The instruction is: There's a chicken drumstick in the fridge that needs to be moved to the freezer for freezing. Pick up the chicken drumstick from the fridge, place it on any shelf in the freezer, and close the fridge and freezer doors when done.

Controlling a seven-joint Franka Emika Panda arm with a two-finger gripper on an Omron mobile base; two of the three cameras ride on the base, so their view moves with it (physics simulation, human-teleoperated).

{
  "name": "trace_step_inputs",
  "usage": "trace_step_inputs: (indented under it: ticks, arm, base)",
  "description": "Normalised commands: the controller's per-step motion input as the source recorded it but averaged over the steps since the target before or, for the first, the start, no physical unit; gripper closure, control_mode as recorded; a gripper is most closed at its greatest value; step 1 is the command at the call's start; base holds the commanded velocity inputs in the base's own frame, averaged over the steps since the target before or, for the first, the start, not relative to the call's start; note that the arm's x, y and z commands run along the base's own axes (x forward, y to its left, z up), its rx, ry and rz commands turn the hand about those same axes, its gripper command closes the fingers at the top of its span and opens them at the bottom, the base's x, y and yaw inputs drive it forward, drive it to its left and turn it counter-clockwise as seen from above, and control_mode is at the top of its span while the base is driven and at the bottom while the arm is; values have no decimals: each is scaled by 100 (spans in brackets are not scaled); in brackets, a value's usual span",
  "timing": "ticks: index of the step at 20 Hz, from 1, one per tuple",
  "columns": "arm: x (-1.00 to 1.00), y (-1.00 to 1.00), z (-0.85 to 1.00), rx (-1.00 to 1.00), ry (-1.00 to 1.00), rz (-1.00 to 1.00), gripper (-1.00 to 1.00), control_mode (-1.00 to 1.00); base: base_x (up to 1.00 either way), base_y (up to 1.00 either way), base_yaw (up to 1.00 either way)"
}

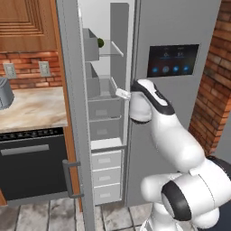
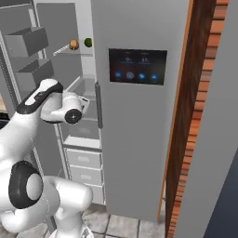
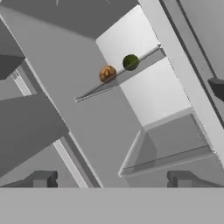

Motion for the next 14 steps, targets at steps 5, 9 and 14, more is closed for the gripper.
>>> trace_step_inputs:
  ticks: [5,9,14]
  arm:
    - [-57,-82,74,-12,6,-8,-100,-100]
    - [-84,-61,68,-20,17,-11,-100,-100]
    - [-100,-11,31,-14,21,-10,-100,-100]
  base:
    - [0,0,0]
    - [0,0,0]
    - [0,0,0]
